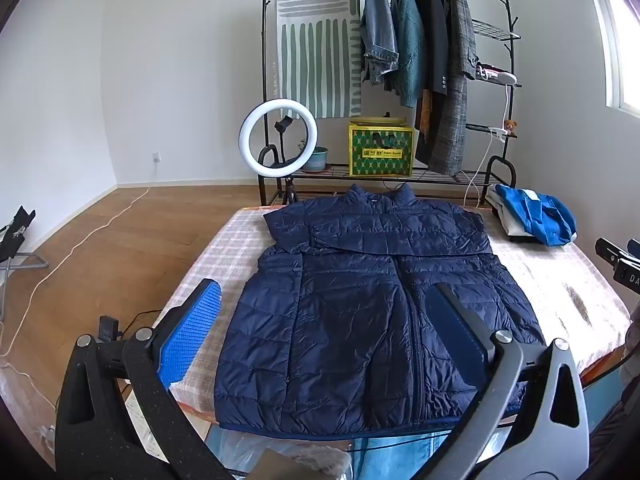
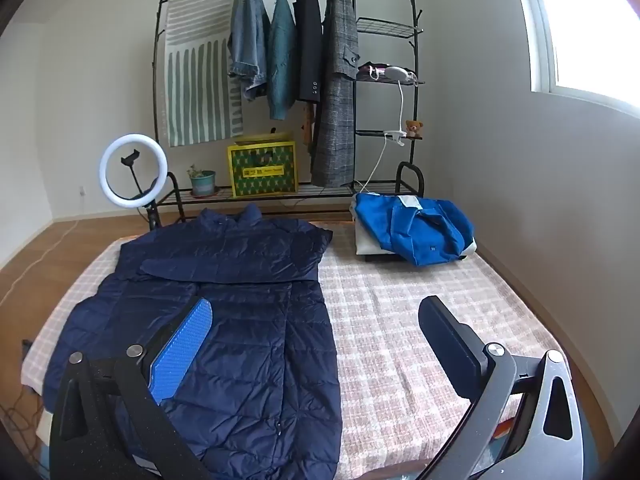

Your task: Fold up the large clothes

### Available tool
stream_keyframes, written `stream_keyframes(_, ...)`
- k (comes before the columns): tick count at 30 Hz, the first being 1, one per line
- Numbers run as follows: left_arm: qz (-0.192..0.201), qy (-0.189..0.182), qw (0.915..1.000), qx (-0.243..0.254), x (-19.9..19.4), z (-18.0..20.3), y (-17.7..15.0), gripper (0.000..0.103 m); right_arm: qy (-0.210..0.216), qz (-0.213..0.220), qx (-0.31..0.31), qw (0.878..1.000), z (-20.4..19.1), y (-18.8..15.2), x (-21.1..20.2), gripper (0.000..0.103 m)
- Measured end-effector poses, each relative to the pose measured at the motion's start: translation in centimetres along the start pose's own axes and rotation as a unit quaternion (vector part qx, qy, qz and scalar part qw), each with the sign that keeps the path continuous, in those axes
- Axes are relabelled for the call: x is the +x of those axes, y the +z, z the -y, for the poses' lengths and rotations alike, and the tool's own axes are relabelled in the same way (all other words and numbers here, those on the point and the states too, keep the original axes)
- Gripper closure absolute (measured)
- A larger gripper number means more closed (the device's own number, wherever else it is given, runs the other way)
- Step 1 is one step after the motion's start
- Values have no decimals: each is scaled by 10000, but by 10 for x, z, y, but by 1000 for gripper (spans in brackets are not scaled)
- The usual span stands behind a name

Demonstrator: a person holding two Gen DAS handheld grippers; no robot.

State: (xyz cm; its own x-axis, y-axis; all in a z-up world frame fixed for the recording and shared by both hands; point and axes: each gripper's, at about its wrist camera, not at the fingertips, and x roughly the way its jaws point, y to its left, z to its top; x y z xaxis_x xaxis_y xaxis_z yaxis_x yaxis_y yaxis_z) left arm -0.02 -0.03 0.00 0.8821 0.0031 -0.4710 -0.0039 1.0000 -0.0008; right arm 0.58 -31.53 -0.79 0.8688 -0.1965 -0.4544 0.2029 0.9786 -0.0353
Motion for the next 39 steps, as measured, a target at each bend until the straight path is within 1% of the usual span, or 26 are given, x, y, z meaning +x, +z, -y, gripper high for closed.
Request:
stream_keyframes(3, -13, -53, 10000, -7, 0, 0, 0, 0, 53, -4, 109, 9999, 0, 0, 0, 0)
stream_keyframes(7, 26, -64, 9999, -78, -4, -3, 2, 0, 43, 0, 80, 10000, -1, 0, 0, 0)
stream_keyframes(10, 81, -71, 9999, -105, -2, -10, -2, 0, 62, 18, 66, 10000, -2, -3, 0, 0)
stream_keyframes(12, 111, -30, 9999, -19, -2, -2, 1, 0, 63, 11, 54, 10000, -4, -2, 1, 0)
stream_keyframes(18, 131, -14, 9999, 5, -3, 0, 1, 0, 71, -10, 19, 10000, -5, 0, -1, 0)
stream_keyframes(27, 175, 6, 9998, -11, -7, 0, 7, 0, 76, 0, 45, 10000, -4, 1, -1, 0)
stream_keyframes(39, 187, 18, 9998, -4, -9, 0, 6, 0, 81, -4, 47, 10000, -5, -2, 0, 0)
